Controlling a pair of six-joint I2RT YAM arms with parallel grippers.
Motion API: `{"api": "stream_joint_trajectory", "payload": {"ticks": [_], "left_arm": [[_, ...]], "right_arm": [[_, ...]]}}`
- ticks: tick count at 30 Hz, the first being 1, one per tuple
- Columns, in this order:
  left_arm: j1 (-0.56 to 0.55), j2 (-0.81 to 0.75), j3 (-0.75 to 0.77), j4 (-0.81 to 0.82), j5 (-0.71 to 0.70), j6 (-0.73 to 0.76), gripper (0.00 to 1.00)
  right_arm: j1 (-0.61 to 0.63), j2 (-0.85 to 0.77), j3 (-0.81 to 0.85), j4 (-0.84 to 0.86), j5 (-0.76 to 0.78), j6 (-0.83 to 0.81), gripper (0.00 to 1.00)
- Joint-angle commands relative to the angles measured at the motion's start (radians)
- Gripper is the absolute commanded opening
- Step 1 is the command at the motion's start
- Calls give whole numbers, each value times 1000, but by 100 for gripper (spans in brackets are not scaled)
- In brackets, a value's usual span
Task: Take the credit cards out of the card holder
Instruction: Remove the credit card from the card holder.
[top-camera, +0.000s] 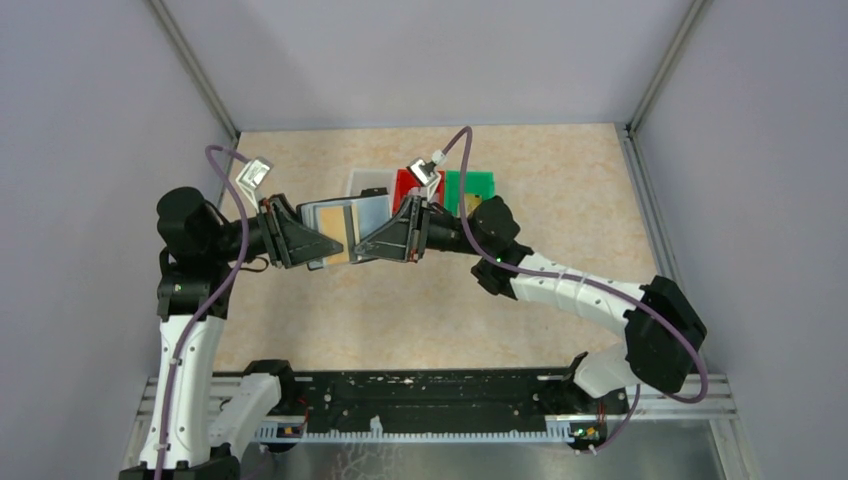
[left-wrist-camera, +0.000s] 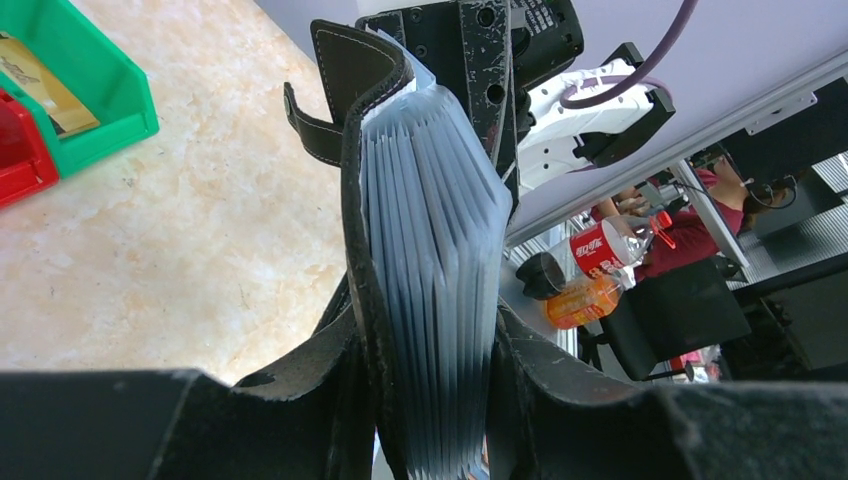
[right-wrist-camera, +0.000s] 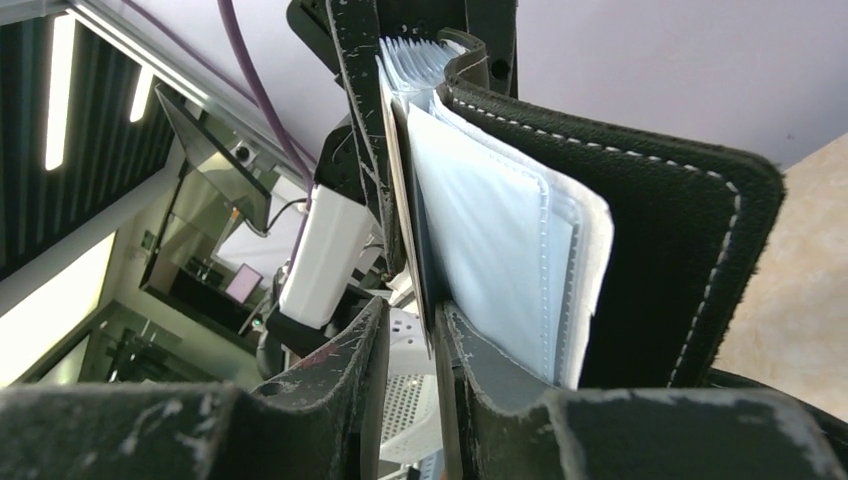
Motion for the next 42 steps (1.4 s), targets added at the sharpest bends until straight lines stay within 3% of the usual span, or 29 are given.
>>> {"api": "stream_joint_trajectory", "payload": {"ticks": [1,7,11,20,26,32,42], "left_arm": [[-24,-20,32,-31,98,13,36],[-25,-16,32,-37,99,20,37],[-25,-14,41,-36,98,13,47],[-25,-30,2,215,104,-213,56],[-24,-20,4,240,103,-246,55],[-24,-11,6,255,94,-264,51],[-24,-3,7,288,85,-292,32]], "right_arm": [[-17,10,112,-14,97,-55,21],[-17,19,143,-48,94,-79,13],[-18,12,132,-35,102,-78,0],[-17,-14,26,74,140,-30,0],[-15,-26,-30,105,146,-18,0],[-14,-53,-65,109,155,-20,0],[-14,-74,-84,105,149,-18,0]]}}
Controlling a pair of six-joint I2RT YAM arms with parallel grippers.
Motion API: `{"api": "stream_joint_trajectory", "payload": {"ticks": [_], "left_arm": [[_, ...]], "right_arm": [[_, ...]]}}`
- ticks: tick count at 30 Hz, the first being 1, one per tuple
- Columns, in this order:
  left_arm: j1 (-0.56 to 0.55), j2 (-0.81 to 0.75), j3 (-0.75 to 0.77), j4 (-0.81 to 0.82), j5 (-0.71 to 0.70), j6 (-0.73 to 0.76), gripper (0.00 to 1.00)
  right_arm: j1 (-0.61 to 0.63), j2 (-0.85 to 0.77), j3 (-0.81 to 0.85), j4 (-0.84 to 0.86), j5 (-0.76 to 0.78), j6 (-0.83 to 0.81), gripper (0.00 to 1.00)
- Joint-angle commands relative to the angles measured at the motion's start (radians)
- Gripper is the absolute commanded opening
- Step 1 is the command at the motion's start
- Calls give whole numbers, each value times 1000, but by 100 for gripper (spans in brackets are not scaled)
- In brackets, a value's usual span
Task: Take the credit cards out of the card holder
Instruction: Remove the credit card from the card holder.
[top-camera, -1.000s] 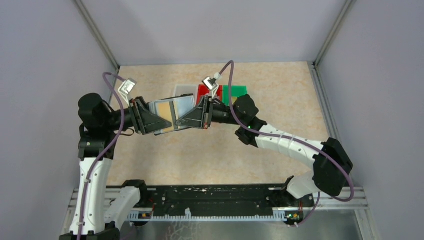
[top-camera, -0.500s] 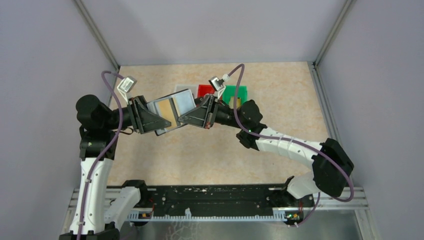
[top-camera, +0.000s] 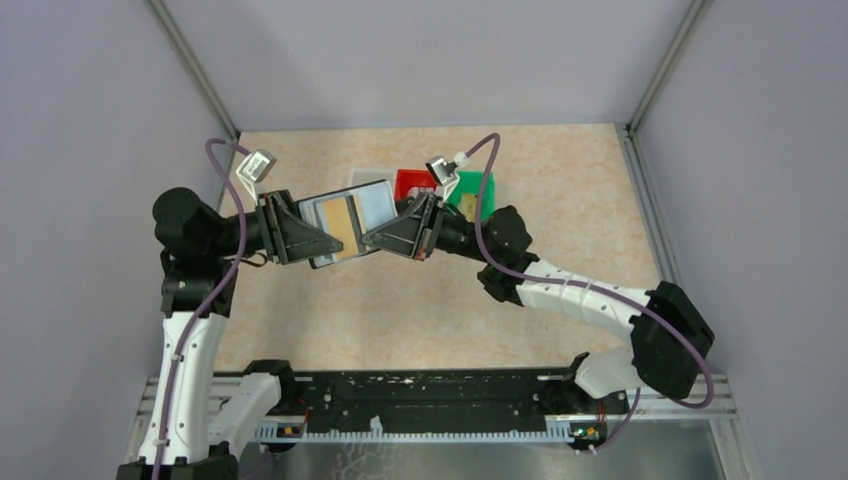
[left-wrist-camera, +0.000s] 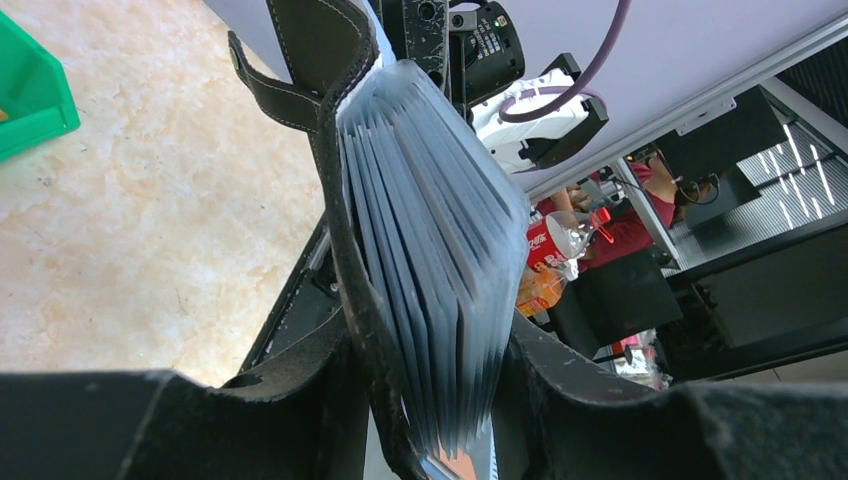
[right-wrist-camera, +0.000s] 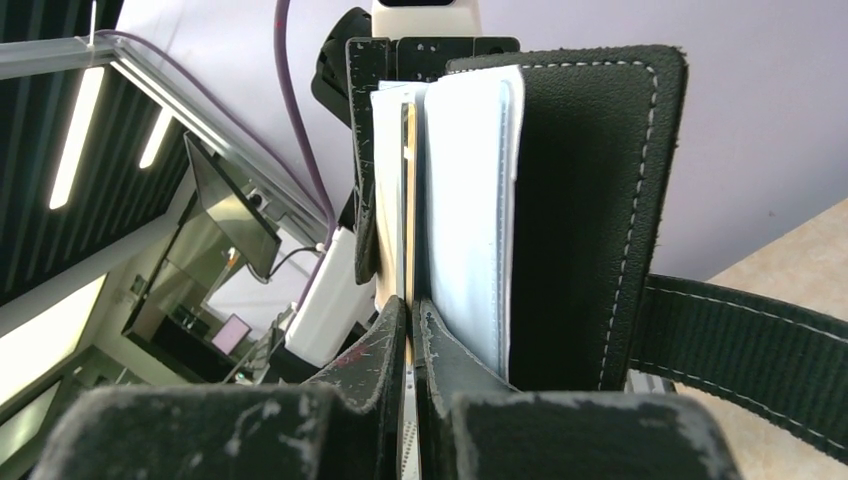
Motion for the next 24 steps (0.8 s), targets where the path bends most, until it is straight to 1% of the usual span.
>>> {"api": "stream_joint_trajectory", "payload": {"ticks": [1,2,4,9,15,24], "left_arm": [[-8,-15,15,76,40,-35,29],[-8,-15,15,76,39,-35,25],[-8,-14,13,76,41,-33,23],[-8,-30,1,76,50,-23,23],[-9,-42,4,69,66,-11,23],[-8,-41,10,44,78,15,24]], "right_arm": [[-5,-33,-19,-3,40,-15,6],[-6,-33,-15,-5,41,-14,13],[-9,-30,8,-16,39,-19,21],[-21,6,102,-59,3,-20,31],[-36,53,171,-80,-50,-10,32],[-49,76,220,-93,-109,7,26]]}}
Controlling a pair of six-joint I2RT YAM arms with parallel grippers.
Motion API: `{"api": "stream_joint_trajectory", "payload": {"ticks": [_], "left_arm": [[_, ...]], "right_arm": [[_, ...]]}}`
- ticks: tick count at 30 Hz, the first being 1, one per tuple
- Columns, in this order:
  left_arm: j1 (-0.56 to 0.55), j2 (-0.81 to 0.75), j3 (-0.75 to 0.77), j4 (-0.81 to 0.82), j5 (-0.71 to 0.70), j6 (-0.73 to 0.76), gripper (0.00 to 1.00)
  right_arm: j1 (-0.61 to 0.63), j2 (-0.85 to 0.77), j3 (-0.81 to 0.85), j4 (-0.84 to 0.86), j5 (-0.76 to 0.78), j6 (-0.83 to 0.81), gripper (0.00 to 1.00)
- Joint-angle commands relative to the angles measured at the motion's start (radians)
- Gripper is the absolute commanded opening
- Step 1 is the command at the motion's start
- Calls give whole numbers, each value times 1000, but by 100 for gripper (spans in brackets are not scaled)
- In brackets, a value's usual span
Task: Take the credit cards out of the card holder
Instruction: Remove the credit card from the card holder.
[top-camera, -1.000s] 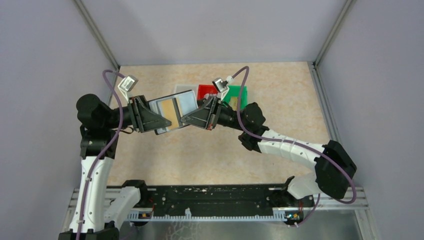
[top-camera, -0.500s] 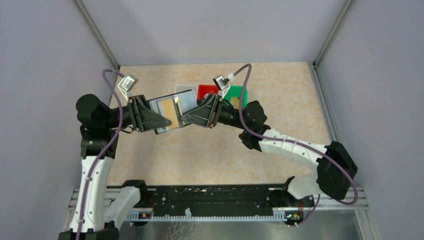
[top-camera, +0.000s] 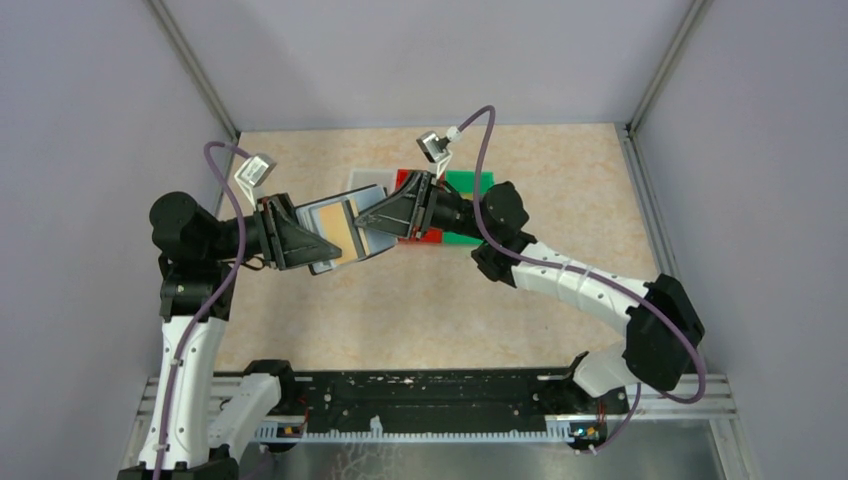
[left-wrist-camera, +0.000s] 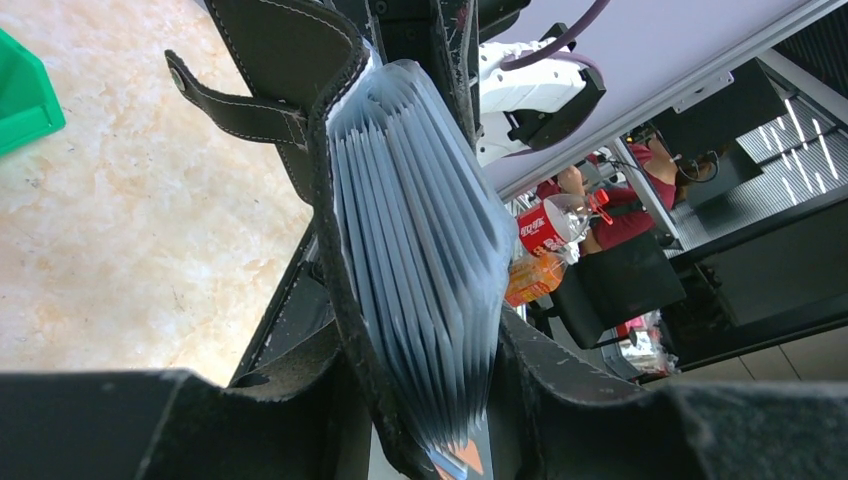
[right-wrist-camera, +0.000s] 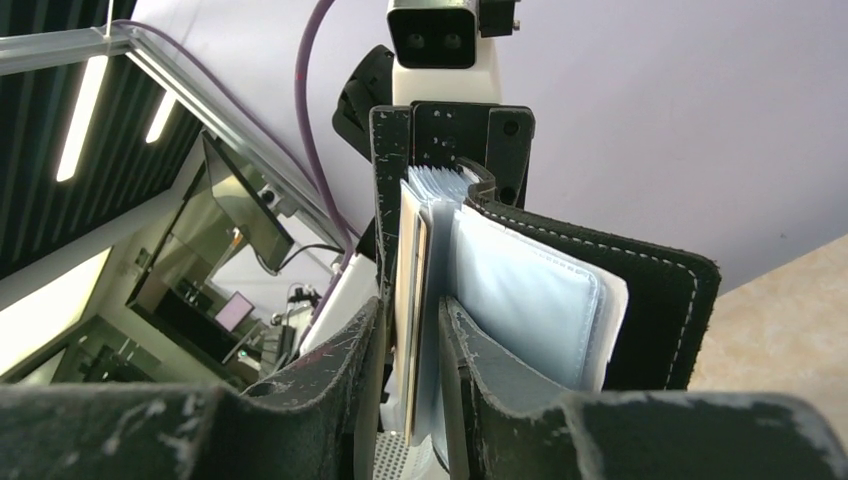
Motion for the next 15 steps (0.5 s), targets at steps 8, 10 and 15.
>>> {"api": "stream_joint_trajectory", "payload": {"ticks": [8,10,15], "left_arm": [[-8,-19,19,15,41,28,23],[-9,-18,19,15,37,28,23],[-9,-20,21,27,27,23,23]], "right_arm": [[-12,23,5,44,-26,32,6],[-16,16,-9,51,-18,34,0],[-29,-15,-65,94,22,43,0]]}}
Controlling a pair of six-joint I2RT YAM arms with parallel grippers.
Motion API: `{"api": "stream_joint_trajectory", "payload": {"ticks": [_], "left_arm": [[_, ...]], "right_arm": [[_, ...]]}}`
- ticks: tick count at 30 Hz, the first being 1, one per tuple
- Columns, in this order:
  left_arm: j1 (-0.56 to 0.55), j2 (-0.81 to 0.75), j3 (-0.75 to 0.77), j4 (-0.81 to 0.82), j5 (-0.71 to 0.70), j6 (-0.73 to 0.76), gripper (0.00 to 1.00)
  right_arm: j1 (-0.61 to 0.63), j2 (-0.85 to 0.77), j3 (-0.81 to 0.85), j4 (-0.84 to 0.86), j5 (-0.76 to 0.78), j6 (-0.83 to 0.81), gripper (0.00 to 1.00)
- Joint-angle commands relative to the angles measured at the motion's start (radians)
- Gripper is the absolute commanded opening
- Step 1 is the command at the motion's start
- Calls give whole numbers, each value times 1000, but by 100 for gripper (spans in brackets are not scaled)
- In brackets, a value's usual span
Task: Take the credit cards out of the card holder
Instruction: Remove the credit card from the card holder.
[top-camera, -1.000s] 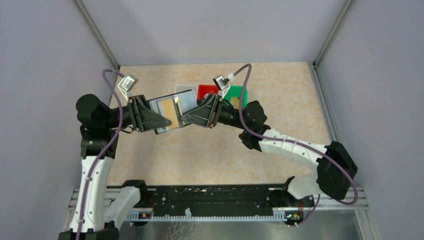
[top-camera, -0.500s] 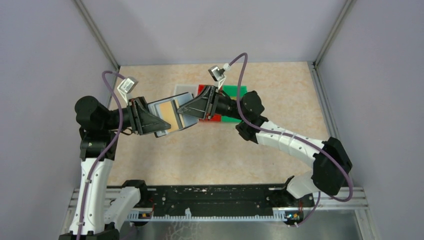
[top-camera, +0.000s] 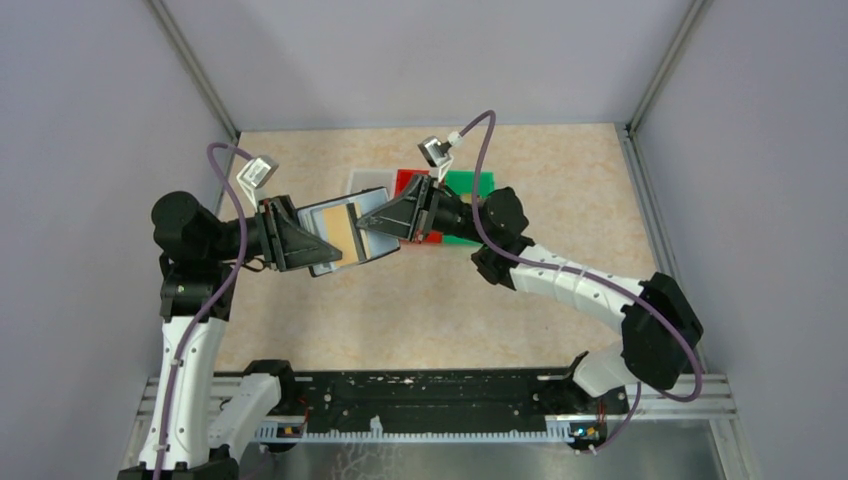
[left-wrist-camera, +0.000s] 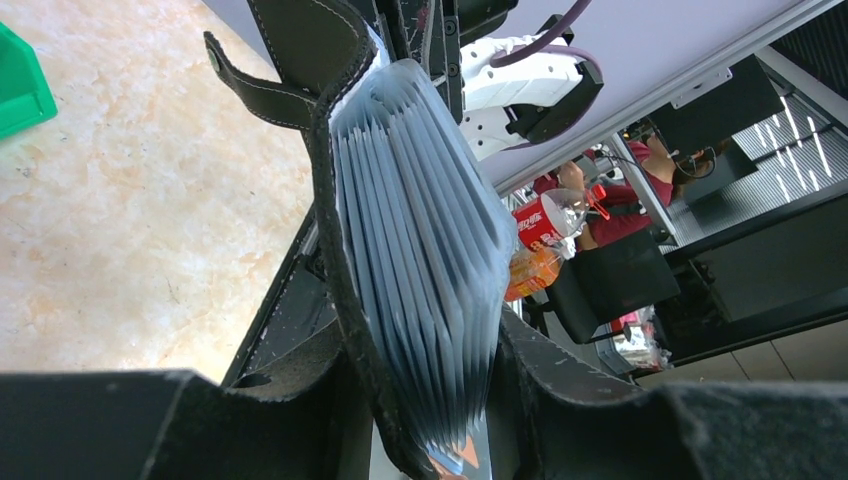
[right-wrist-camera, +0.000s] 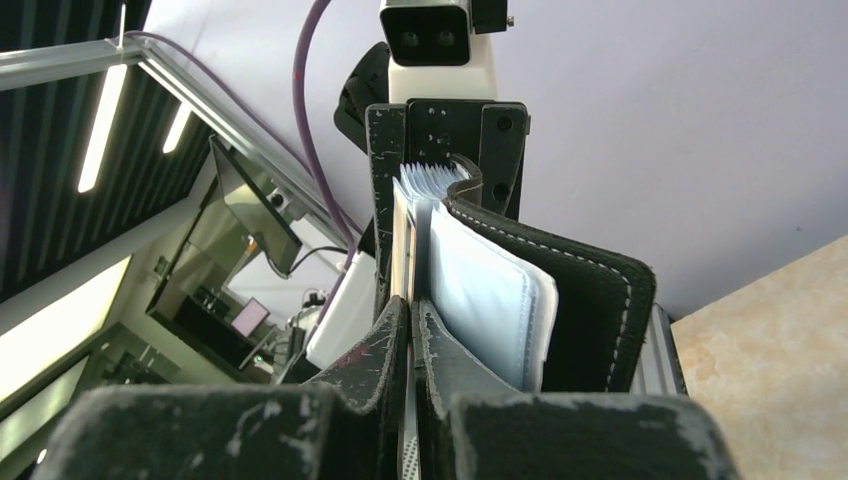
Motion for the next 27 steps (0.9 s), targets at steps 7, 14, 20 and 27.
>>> {"api": "stream_joint_trajectory", "payload": {"ticks": [7,14,20,27], "left_arm": [[-8,-23,20,90,9,-29,23],[-8,-21,13,91,9,-22,14],[-8,-5,19,47,-3,23,0],[-8,6,41,-52,-38,112,0]], "right_arm": [[-24,-51,-94,95,62,9,0],[-17,-44,-88,87,53,6,17],[0,-20,-87,125,30,29,29],[4,-3,-52,119,4,41,25]]}}
